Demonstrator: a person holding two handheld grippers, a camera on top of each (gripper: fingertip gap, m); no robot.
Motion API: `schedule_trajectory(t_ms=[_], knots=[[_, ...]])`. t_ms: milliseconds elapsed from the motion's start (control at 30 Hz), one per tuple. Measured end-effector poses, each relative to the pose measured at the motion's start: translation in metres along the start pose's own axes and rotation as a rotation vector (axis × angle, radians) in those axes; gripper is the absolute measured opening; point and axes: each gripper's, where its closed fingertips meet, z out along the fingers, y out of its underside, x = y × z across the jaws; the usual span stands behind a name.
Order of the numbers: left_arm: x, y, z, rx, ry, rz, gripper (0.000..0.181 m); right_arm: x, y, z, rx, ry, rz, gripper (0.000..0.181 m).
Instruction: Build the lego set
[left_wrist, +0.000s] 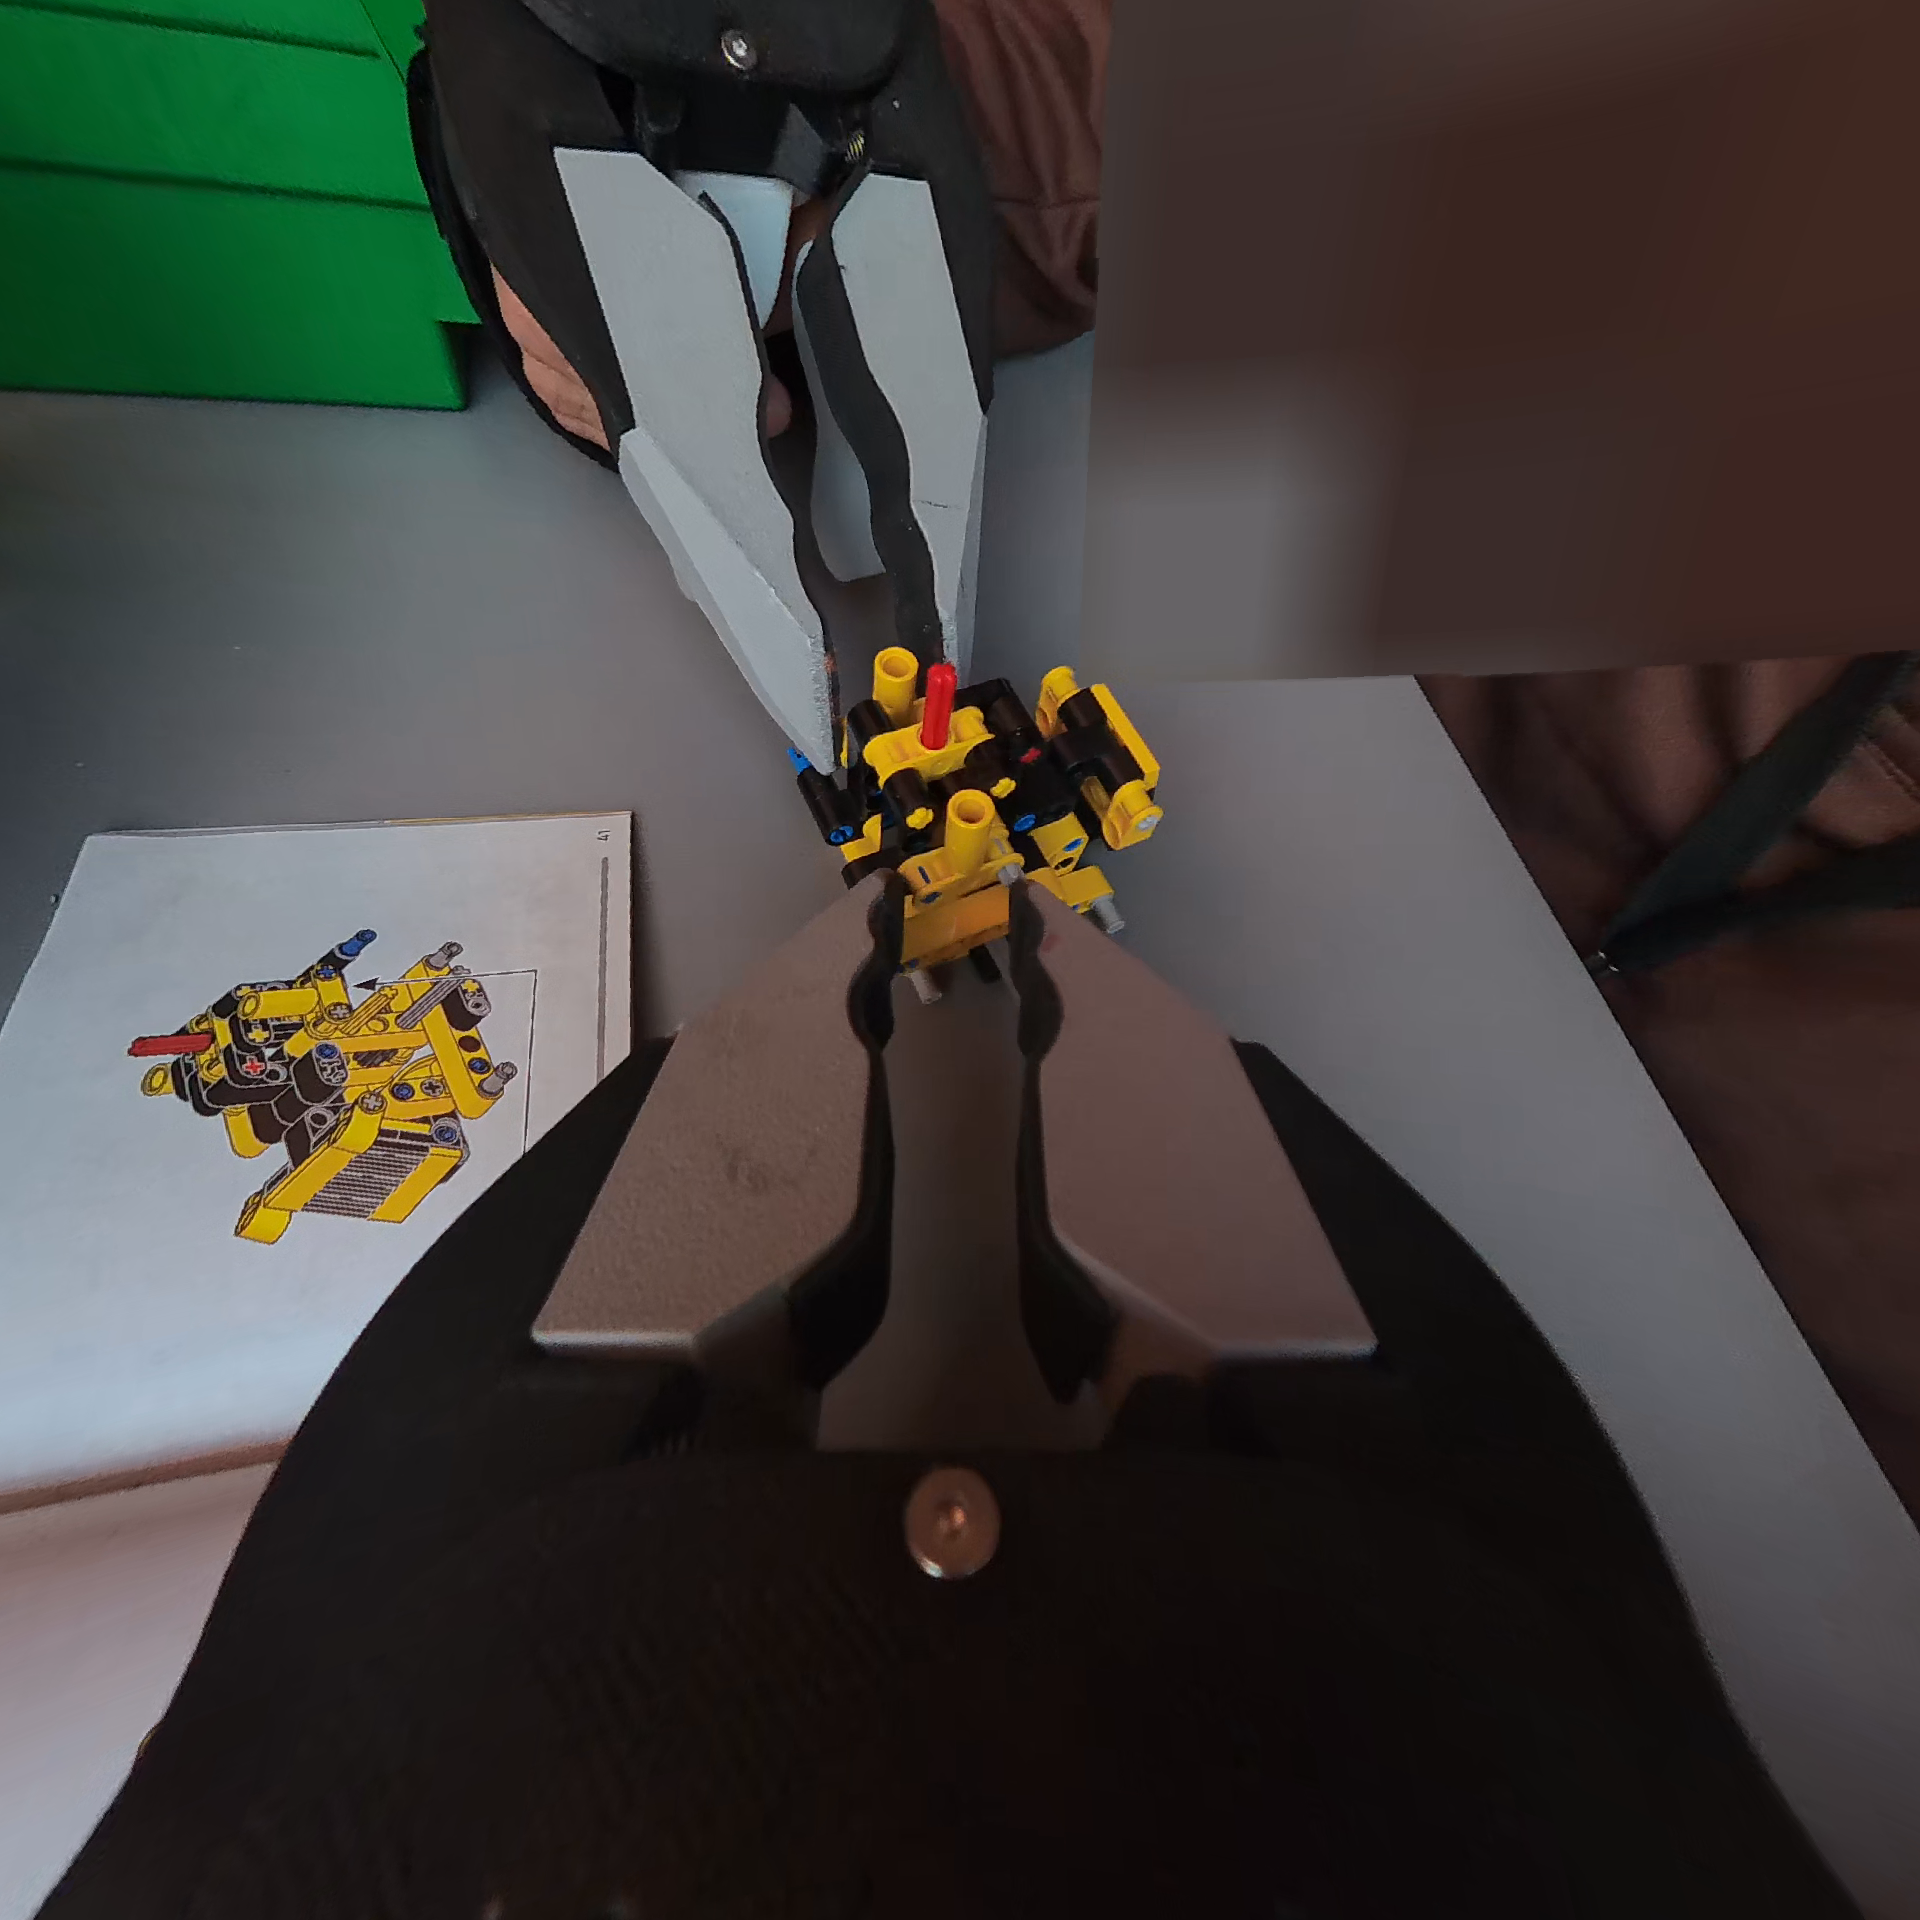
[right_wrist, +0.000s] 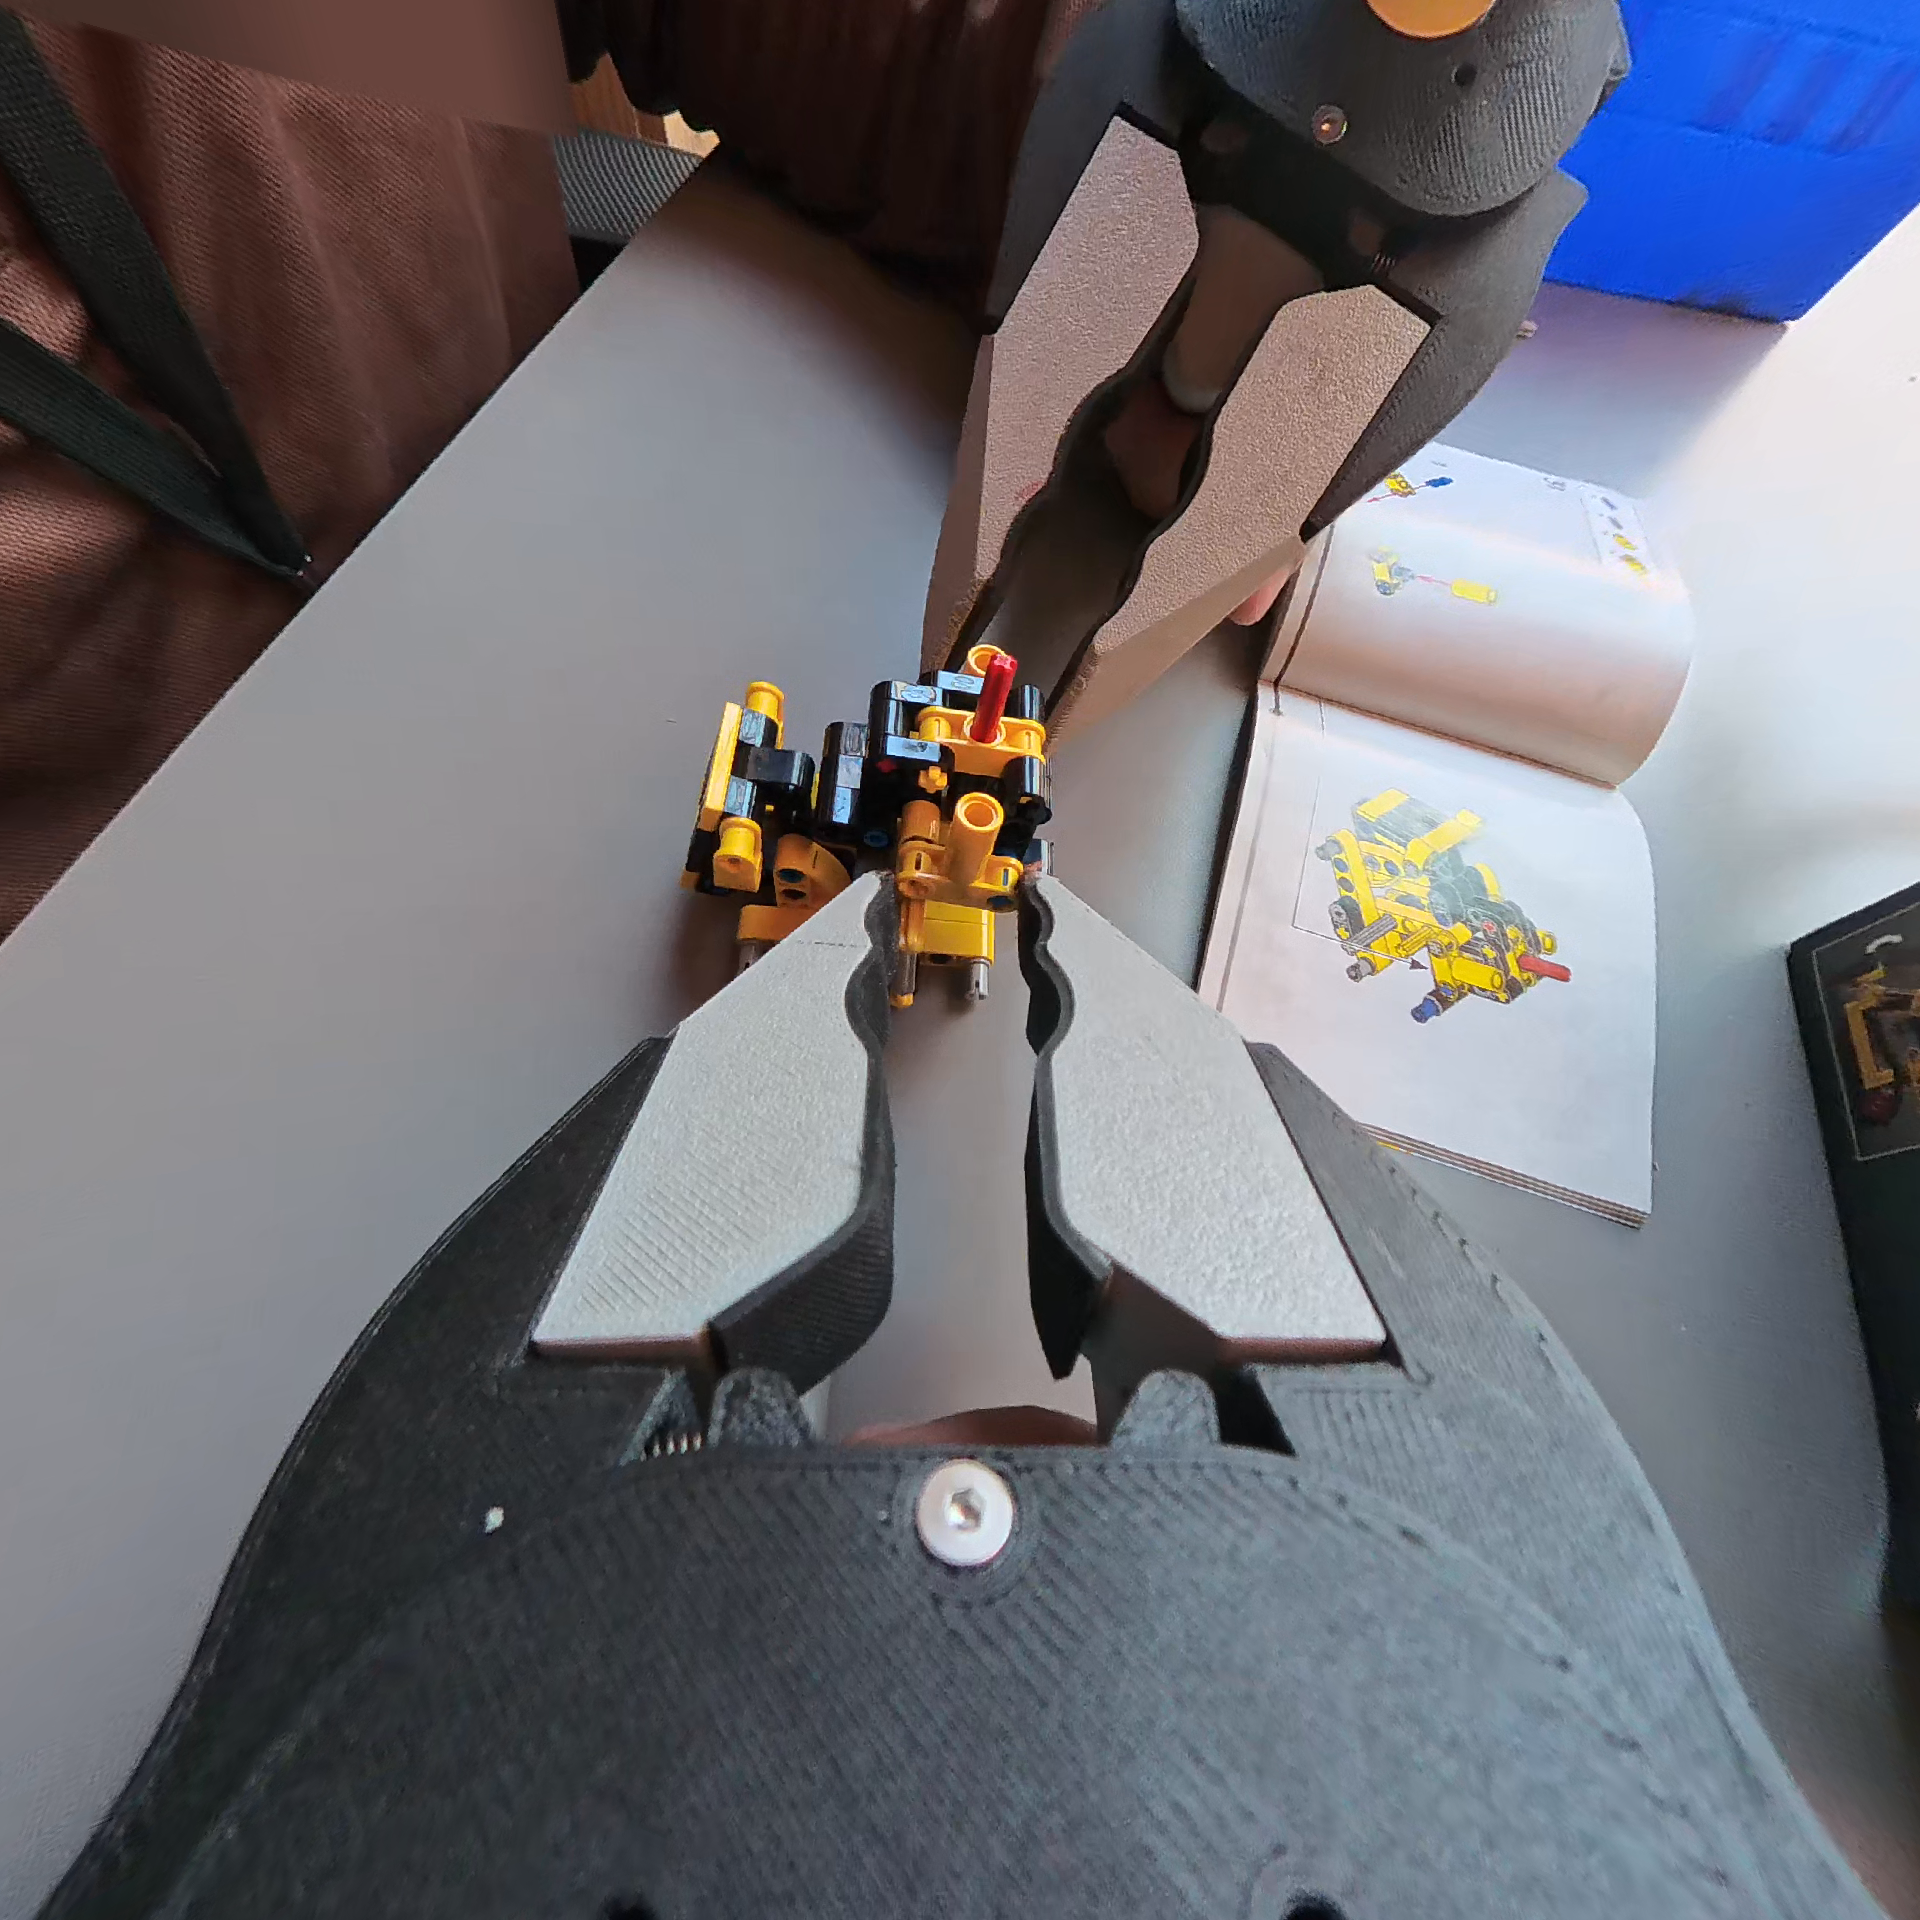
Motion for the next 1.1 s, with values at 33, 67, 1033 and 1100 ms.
schedule_trajectory(t_ms=[33,67,1033,1100], knots=[[-0.0003,0.0001,0.0002,-0.001,-0.007,0.006,0.017,0.0001,0.0001,-0.0001,0.000,0.000,0.002,0.020],[-0.0007,0.0004,0.0005,-0.004,-0.019,0.015,0.017,0.0003,0.0003,-0.0004,-0.001,-0.001,0.005,0.020],[-0.0070,-0.0022,0.0009,0.013,-0.080,-0.027,0.011,0.0002,0.0007,-0.0015,0.003,-0.010,0.032,0.021],[-0.0050,-0.0023,0.0005,0.016,-0.061,-0.018,0.011,-0.0003,0.0006,-0.0014,0.003,-0.006,0.024,0.020]])
